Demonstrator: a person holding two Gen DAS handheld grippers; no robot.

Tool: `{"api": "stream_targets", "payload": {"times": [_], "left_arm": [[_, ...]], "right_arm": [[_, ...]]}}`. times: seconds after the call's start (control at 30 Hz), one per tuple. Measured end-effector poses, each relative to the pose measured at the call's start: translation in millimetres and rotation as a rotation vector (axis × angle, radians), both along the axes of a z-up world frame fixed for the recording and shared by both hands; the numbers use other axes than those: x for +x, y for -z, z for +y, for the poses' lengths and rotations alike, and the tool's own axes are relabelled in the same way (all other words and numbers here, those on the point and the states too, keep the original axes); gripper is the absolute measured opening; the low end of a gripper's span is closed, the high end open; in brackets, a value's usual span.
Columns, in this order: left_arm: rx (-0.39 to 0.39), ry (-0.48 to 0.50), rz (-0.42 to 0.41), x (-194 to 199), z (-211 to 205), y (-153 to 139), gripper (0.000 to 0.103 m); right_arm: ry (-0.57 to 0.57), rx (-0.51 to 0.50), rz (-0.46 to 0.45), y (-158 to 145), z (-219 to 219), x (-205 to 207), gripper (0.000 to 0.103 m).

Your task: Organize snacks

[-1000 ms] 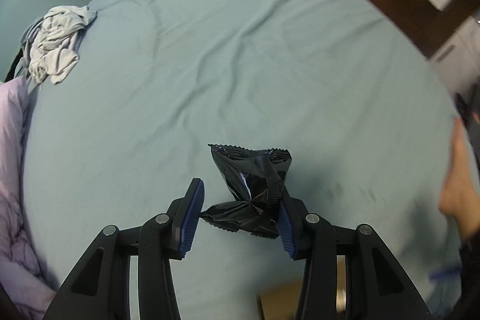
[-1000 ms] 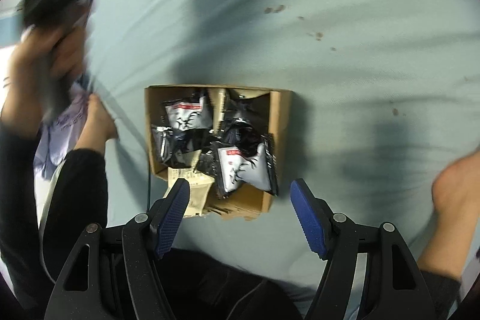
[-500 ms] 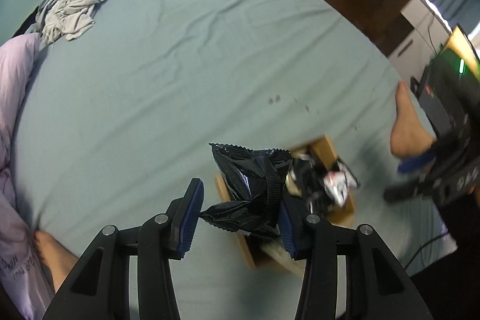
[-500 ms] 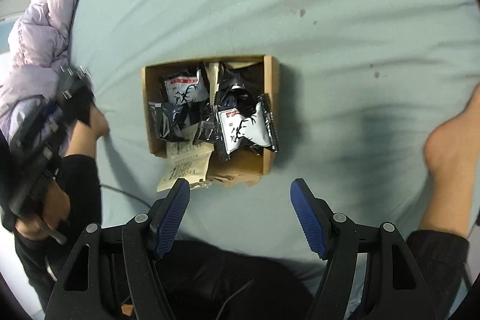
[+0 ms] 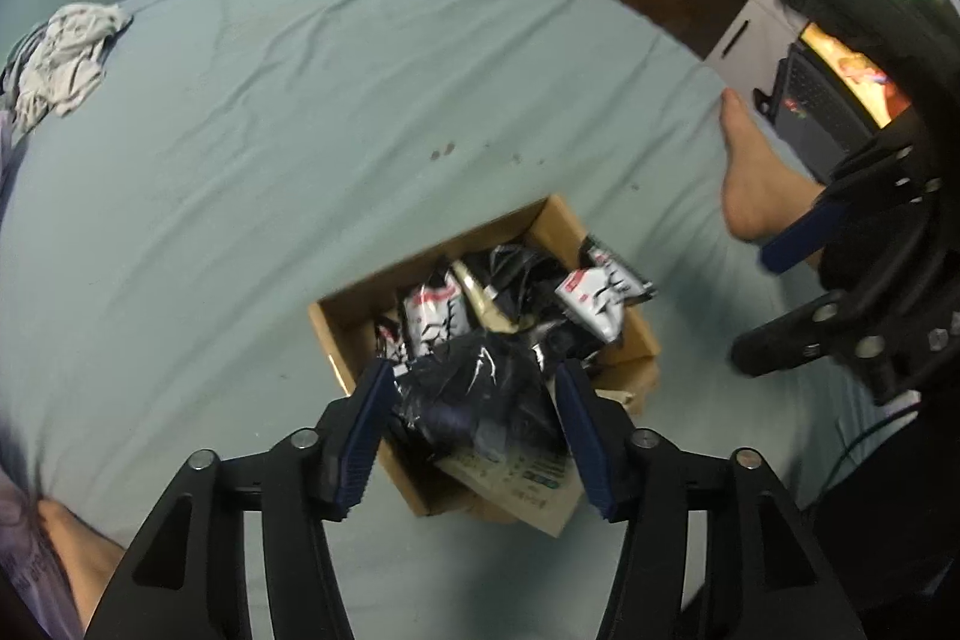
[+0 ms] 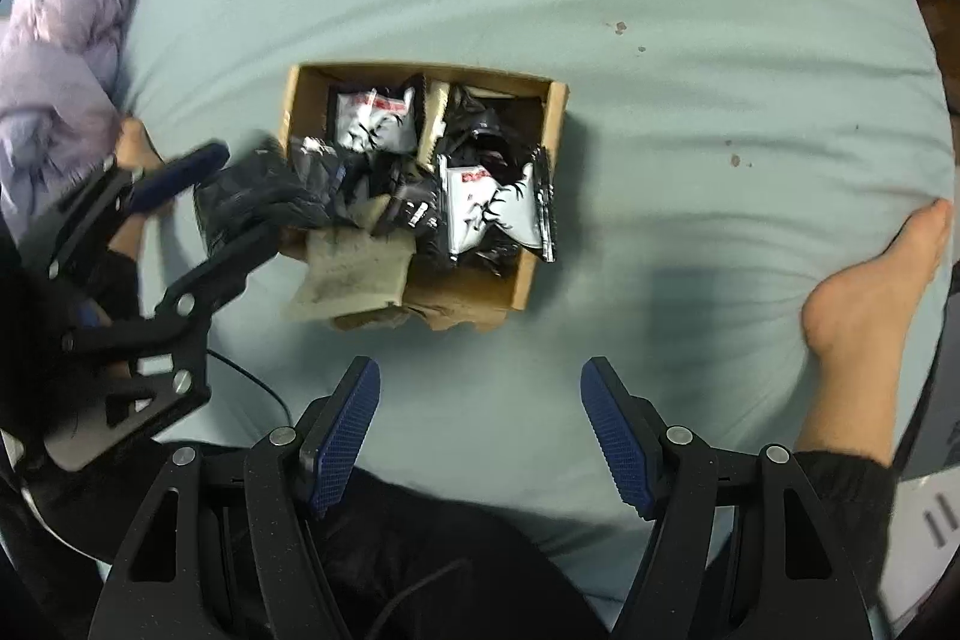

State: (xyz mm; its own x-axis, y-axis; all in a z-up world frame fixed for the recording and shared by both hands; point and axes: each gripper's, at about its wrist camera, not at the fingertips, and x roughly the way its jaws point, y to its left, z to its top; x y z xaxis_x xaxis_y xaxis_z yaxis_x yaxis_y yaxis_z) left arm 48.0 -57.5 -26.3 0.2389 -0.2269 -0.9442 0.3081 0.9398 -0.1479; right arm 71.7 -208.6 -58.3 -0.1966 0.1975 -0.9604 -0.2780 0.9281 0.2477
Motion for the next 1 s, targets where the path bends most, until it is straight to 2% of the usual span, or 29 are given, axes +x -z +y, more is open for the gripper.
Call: {"api": "stream_targets", "payload": {"times": [0.07,0.13,0.27,0.43,0.53,0.63,0.7,0.9,1.0], "left_arm": [[0.006,-0.023,0.034,1,1,11,0.070],[0.012,-0.055,0.056,3,3,18,0.075],[0.041,-0.101,0.000,4,9,10,0.082],[0.104,-0.180,-0.178,3,26,-13,0.086],[0.124,-0.258,-0.265,3,42,-21,0.090],[0.137,-0.314,-0.286,2,54,-21,0.096],[0.140,-0.326,-0.279,2,58,-19,0.097],[0.155,-0.287,-0.248,-3,55,-10,0.098],[0.197,-0.264,-0.251,-5,49,-8,0.098]], "right_arm": [[0.008,-0.019,-0.005,4,1,2,0.069],[0.012,-0.016,-0.008,5,4,3,0.069],[-0.024,-0.019,-0.077,2,9,0,0.069],[-0.151,-0.063,-0.433,-27,26,-17,0.069],[-0.196,-0.030,-0.554,-39,33,-31,0.069],[-0.243,-0.021,-0.579,-40,37,-42,0.069],[-0.262,-0.018,-0.574,-38,38,-45,0.069],[-0.288,-0.017,-0.519,-27,38,-54,0.069],[-0.308,-0.045,-0.495,-21,38,-57,0.069]]}}
